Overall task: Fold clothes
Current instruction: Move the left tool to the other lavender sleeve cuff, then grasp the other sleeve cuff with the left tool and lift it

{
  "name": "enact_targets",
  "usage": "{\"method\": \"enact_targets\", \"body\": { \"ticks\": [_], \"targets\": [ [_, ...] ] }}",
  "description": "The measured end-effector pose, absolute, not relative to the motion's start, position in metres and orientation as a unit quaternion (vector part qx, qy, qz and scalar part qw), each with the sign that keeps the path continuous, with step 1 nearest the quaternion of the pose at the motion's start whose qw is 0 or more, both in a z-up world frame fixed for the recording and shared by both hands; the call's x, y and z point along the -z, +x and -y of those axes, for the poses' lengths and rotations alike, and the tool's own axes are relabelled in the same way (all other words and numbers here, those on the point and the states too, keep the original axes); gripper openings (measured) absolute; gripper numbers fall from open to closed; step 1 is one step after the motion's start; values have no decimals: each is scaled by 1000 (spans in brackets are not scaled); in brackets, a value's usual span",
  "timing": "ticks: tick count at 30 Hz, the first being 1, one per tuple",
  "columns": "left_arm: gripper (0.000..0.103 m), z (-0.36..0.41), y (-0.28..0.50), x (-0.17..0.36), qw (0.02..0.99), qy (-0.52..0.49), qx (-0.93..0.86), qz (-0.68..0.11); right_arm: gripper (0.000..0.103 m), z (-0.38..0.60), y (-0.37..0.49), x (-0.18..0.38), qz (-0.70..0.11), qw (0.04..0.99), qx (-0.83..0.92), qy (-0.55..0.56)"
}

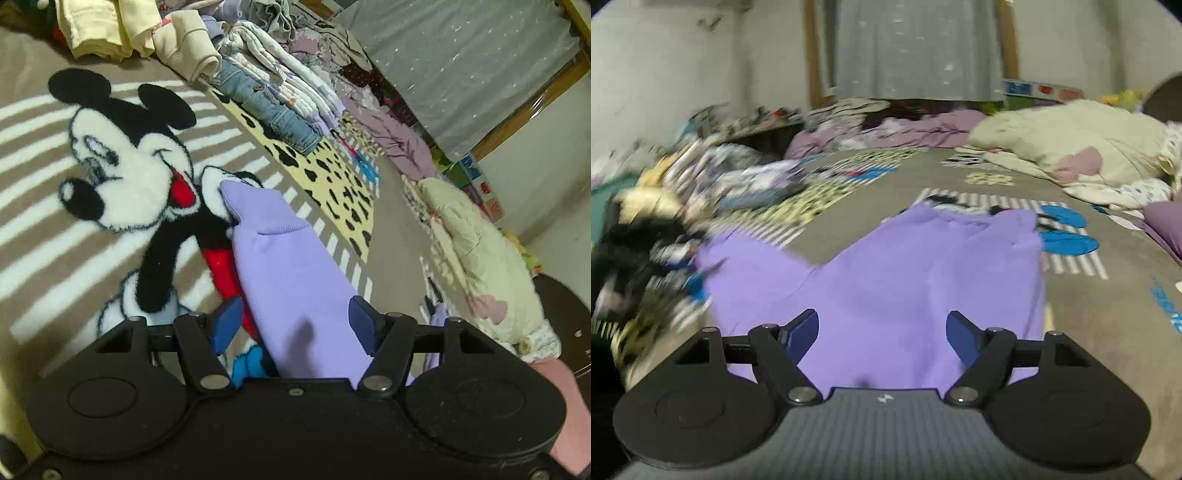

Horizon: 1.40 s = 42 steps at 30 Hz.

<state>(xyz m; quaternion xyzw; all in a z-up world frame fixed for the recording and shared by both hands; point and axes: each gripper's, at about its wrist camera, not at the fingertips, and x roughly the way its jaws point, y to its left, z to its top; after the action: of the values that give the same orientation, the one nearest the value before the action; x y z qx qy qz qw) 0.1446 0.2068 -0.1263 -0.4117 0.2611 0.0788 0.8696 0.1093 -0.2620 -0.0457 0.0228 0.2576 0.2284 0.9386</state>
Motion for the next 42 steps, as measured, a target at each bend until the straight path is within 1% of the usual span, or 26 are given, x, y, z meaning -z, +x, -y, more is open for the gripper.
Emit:
{"method": "enact_targets", "body": {
  "ticks": [3,8,12,15,18,22,27,30,31,32,33,35,36,39,42],
  "targets": [
    [63,-212,144,134,868,-420,-65,-256,77,287,185,41,-281,930,-222,78],
    [63,-215,146,136,873,-412,-52,-257,77,313,302,55,-319,907,-233,144],
    [63,-217,149,136,876,-403,-47,-261,77,331,373,88,-355,893,-196,196],
    [63,-218,148,136,878,-399,-47,-261,78,346,399,120,-391,879,-140,233],
    [63,-222,143,134,875,-407,-47,-258,77,366,391,128,-377,865,-138,301],
    [63,-228,131,125,877,-412,-60,-242,78,382,350,112,-332,870,-146,334],
    [63,-237,129,130,867,-428,-90,-238,78,379,259,77,-284,877,-178,345],
    [61,-240,138,138,866,-428,-98,-241,79,362,199,71,-271,874,-211,343],
    [60,-239,142,137,868,-423,-99,-239,79,357,184,70,-271,872,-222,343],
    [55,-239,147,135,871,-418,-97,-239,79,352,170,70,-272,868,-234,343],
    [47,-238,153,133,873,-414,-92,-242,79,343,154,72,-273,866,-245,340],
    [10,-235,169,128,878,-399,-80,-253,79,326,134,75,-274,873,-259,310],
    [3,-231,174,123,882,-387,-78,-257,79,317,125,75,-274,877,-264,293],
    [2,-209,174,89,907,-349,-40,-233,79,291,101,76,-270,886,-286,245],
    [2,-167,165,47,935,-287,1,-210,79,268,79,73,-255,891,-314,205]
  ]
}}
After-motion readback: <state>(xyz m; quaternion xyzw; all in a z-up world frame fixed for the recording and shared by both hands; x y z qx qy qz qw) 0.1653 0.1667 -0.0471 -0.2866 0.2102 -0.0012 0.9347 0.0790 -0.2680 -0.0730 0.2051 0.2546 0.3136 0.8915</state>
